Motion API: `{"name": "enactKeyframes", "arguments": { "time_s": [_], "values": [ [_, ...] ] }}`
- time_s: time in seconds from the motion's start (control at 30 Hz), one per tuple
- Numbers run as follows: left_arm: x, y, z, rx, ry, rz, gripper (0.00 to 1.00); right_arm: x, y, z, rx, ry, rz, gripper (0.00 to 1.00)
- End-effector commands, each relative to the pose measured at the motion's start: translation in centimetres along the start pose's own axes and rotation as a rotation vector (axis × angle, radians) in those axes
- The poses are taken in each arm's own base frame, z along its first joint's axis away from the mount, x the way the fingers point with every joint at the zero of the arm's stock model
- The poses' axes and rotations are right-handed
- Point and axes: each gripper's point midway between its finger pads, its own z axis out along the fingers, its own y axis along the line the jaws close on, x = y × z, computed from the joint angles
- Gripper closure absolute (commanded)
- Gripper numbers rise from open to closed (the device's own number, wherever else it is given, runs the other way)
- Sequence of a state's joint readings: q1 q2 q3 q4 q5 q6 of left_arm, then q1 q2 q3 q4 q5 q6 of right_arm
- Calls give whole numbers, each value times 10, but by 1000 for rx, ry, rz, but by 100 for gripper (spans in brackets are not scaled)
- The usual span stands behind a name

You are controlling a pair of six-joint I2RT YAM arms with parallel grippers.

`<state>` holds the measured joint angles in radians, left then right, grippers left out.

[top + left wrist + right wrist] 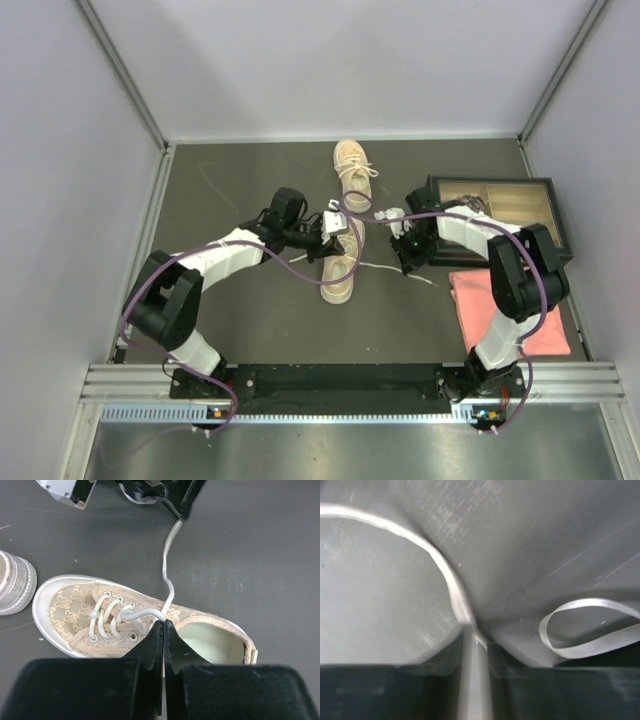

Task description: Tie the shoes

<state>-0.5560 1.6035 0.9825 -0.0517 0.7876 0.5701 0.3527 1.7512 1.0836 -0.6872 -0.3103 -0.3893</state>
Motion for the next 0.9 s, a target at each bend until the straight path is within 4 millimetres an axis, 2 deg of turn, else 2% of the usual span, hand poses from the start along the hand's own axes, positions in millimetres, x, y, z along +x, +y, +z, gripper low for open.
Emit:
{"name": "enactKeyframes", "arguments": {
  "time_s": [0.0,0.07,0.17,0.2,0.27,0.3,0.37,0.4,0.57,0.6,0.67,0.7,0.77,0.8,0.87],
  "values": [
    [-17,2,-6,-17,-48,45,100,4,6,7,19,0,-63,100],
    [-16,1,-6,-10,-45,61,100,-3,9,-1,13,-22,-41,100],
    [-16,-1,-7,-3,-50,78,100,-29,12,-26,-7,-117,-5,100],
    [-16,-3,-7,1,-54,90,100,-49,15,-38,-33,-178,-5,100],
    [-17,-4,-7,6,-59,101,100,-68,19,-58,-60,-245,8,100],
    [-17,-5,-8,8,-59,109,100,-89,23,-74,-77,-306,-11,100],
    [-16,-5,-8,10,-59,119,100,-108,27,-88,-101,-358,-12,100],
    [-15,-6,-8,10,-55,130,100,-125,31,-101,-117,-407,-29,100],
    [-14,-9,-11,14,-51,160,100,-166,36,-127,-154,-518,-47,100],
    [-13,-10,-11,17,-52,168,100,-178,43,-139,-185,-565,-70,100],
    [-13,-9,-11,15,-53,176,100,-193,51,-149,-234,-616,-56,100],
    [-12,-9,-11,15,-52,175,100,-209,62,-162,-268,-667,-93,100],
    [-13,-10,-11,16,-56,181,100,-222,75,-162,-308,-681,-108,100],
    [-12,-10,-10,19,-56,185,100,-233,92,-165,-328,-699,-153,100],
    [-12,-9,-9,21,-56,190,100,-240,104,-152,-353,-681,-178,100]
  ]
}}
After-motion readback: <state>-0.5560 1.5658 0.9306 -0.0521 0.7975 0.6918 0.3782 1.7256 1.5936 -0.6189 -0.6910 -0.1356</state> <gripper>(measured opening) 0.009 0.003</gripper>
